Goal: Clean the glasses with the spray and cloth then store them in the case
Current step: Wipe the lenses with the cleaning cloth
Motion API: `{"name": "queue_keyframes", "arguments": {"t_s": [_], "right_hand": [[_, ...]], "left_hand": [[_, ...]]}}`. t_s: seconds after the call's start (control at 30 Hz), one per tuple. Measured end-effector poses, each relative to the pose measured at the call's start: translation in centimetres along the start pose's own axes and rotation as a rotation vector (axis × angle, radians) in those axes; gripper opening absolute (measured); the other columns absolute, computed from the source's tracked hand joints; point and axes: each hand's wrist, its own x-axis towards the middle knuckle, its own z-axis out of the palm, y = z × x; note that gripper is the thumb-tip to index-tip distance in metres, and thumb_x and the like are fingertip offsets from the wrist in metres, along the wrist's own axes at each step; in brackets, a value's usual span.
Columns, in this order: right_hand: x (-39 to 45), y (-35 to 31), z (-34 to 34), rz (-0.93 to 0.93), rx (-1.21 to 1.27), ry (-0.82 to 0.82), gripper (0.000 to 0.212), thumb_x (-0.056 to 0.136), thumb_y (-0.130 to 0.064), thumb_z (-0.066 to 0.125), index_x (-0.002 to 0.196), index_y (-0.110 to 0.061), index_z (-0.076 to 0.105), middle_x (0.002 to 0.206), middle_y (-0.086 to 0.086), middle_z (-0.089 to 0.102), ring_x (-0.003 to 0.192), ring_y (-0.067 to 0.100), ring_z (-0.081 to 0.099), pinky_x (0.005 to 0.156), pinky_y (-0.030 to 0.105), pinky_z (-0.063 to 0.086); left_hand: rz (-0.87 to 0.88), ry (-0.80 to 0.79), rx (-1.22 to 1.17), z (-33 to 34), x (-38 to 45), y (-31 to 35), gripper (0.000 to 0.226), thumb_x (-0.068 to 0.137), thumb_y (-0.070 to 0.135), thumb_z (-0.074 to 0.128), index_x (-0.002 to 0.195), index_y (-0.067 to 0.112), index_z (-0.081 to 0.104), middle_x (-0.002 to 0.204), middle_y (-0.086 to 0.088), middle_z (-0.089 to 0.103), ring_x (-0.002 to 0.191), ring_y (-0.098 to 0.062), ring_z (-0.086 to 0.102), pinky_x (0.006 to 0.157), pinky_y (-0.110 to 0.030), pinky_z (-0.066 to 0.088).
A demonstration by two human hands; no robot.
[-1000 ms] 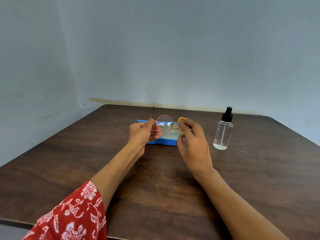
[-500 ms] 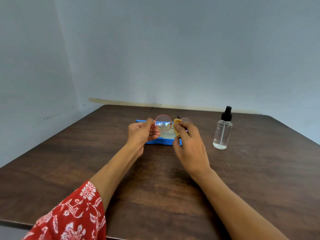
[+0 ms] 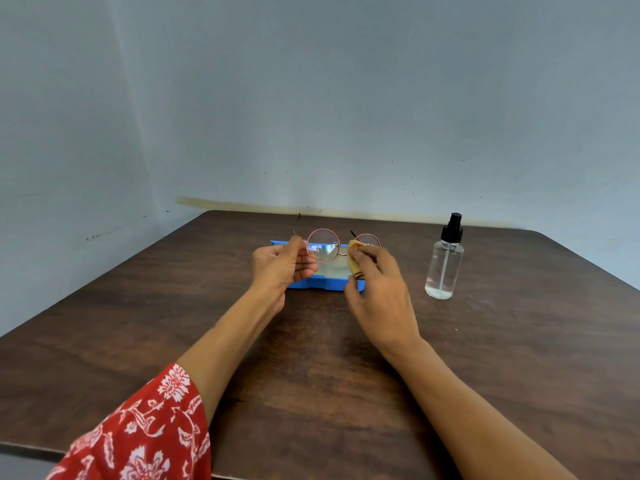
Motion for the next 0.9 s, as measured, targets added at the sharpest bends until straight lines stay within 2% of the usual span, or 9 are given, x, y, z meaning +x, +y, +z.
{"name": "queue_keyframes", "arguments": {"t_s": [0.13,0.23,0.3,0.4,0.47,0.7,0.8,0.9], "right_hand": [[0.2,0.9,-0.4,0.165,0.044,0.072,0.041,0.080,0.000,0.062,0.121,-0.005,0.059,0.118,0.009,0.054,0.108,0.021,0.053,0.083,0.010,0.033],[0.2,1.5,-0.6,0.249,0.037,0.096,0.039,0.083,-0.002,0.060,0.122,-0.004,0.058,0.119,0.010,0.052,0.107,0.022,0.052,0.083,0.008,0.028],[0.1,1.1,-0.5,0.186,0.018,0.071,0.039,0.081,0.000,0.061,0.121,-0.003,0.059,0.118,0.010,0.053,0.107,0.022,0.053,0.083,0.010,0.032],[-0.1,0.0,0.1,0.017,0.005,-0.012,0.041,0.077,0.003,0.064,0.118,0.000,0.061,0.117,0.012,0.057,0.108,0.025,0.056,0.082,0.028,0.049],[-0.2,-0.2,0.4,-0.032,-0.005,-0.042,0.042,0.075,0.003,0.065,0.117,0.000,0.061,0.117,0.012,0.058,0.107,0.026,0.057,0.080,0.032,0.052],[0.1,1.1,-0.6,0.166,-0.006,0.074,0.038,0.079,0.002,0.062,0.117,-0.001,0.061,0.115,0.011,0.056,0.104,0.025,0.056,0.079,0.021,0.040],[0.0,0.3,-0.3,0.086,-0.011,0.039,0.040,0.077,0.003,0.063,0.117,0.000,0.061,0.116,0.013,0.057,0.106,0.026,0.056,0.078,0.027,0.048],[-0.2,-0.7,0.2,-0.068,-0.053,-0.031,0.043,0.072,0.003,0.067,0.115,0.002,0.062,0.115,0.015,0.059,0.104,0.025,0.056,0.070,0.030,0.054]], "left_hand": [[-0.002,-0.003,-0.002,0.0,0.3,-0.1,0.018,0.083,0.012,0.062,0.070,0.001,0.066,0.054,-0.007,0.064,0.046,-0.013,0.062,0.046,-0.017,0.052],[-0.004,-0.003,-0.003,0.0,0.5,-0.2,0.018,0.083,0.012,0.062,0.070,0.001,0.066,0.053,-0.006,0.064,0.046,-0.013,0.062,0.046,-0.017,0.052],[-0.005,0.002,-0.007,0.0,0.5,-0.2,0.018,0.083,0.012,0.062,0.069,0.001,0.066,0.052,-0.006,0.064,0.045,-0.012,0.061,0.046,-0.017,0.052],[0.000,0.008,-0.014,0.0,0.6,-0.3,0.020,0.083,0.012,0.061,0.066,0.002,0.064,0.050,-0.005,0.063,0.044,-0.012,0.061,0.044,-0.017,0.051],[0.001,0.014,-0.017,0.0,0.8,-0.4,0.020,0.083,0.013,0.061,0.066,0.003,0.064,0.050,-0.005,0.063,0.045,-0.012,0.061,0.044,-0.017,0.049],[0.006,0.003,-0.030,0.0,0.8,-0.2,0.020,0.083,0.011,0.060,0.066,0.002,0.064,0.048,-0.004,0.063,0.045,-0.012,0.061,0.043,-0.016,0.049],[0.005,0.006,-0.029,-0.1,0.8,-0.3,0.020,0.084,0.012,0.060,0.067,0.002,0.064,0.048,-0.003,0.063,0.045,-0.012,0.062,0.044,-0.016,0.049],[0.008,-0.005,-0.025,0.0,0.7,-0.5,0.021,0.084,0.012,0.060,0.066,0.002,0.064,0.046,-0.002,0.062,0.045,-0.013,0.061,0.043,-0.017,0.049]]}}
